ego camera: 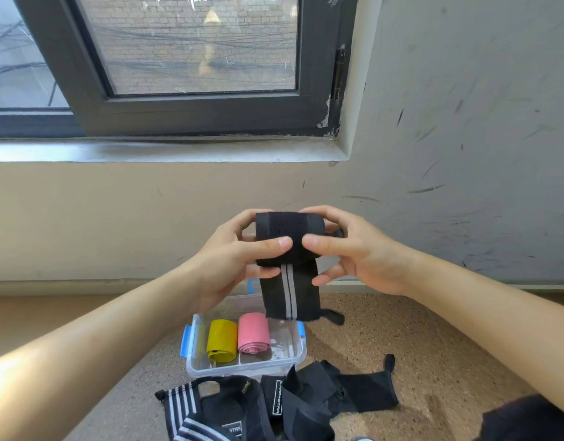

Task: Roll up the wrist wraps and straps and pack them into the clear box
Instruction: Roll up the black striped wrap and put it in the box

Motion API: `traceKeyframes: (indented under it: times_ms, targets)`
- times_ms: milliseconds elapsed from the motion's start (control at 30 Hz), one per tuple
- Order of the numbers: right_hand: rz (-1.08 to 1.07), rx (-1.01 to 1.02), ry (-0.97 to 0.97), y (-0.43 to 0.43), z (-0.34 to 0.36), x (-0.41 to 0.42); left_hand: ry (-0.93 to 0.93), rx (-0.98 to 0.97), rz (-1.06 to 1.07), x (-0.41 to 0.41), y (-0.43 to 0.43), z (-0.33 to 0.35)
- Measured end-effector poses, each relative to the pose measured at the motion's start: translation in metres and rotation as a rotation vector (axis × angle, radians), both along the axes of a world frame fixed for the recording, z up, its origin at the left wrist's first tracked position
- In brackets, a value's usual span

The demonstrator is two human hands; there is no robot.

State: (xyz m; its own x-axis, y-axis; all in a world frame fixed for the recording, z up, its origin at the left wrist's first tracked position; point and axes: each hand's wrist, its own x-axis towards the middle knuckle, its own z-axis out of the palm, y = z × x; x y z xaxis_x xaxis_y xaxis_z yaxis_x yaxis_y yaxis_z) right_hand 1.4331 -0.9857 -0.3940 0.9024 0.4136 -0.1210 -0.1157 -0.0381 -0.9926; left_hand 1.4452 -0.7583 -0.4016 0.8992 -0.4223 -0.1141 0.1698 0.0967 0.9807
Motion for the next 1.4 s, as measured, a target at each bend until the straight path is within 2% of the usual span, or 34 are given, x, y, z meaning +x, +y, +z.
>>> traceKeyframes:
  times_ms: [133, 300, 567, 867, 1000, 1233, 1400]
  targets:
    - [0.032, 0.058, 0.179, 0.002, -0.001, 0.001, -0.105, 0.018, 0.02, 0.001, 0.001, -0.003]
    - [0.034, 0.062, 0.179, 0.002, 0.001, 0.0, -0.234, 0.104, 0.004, -0.003, -0.001, -0.002]
    - [-0.023, 0.084, 0.07, 0.0, -0.002, 0.003, 0.019, 0.187, -0.121, -0.003, 0.003, -0.002]
    - [-0.027, 0.017, -0.041, -0.001, -0.008, 0.003, 0.134, 0.19, -0.029, -0.005, -0.003, 0.002]
    - [0.024, -0.004, 0.009, -0.005, -0.007, 0.005, 0.094, 0.174, 0.011, -0.003, -0.001, -0.003]
    - [0.098, 0.041, 0.227, -0.008, -0.006, 0.009, -0.056, 0.105, 0.086, 0.002, -0.001, -0.009]
    - [0.052, 0.072, 0.21, -0.008, -0.004, 0.01, -0.199, 0.164, 0.12, 0.003, -0.003, -0.011]
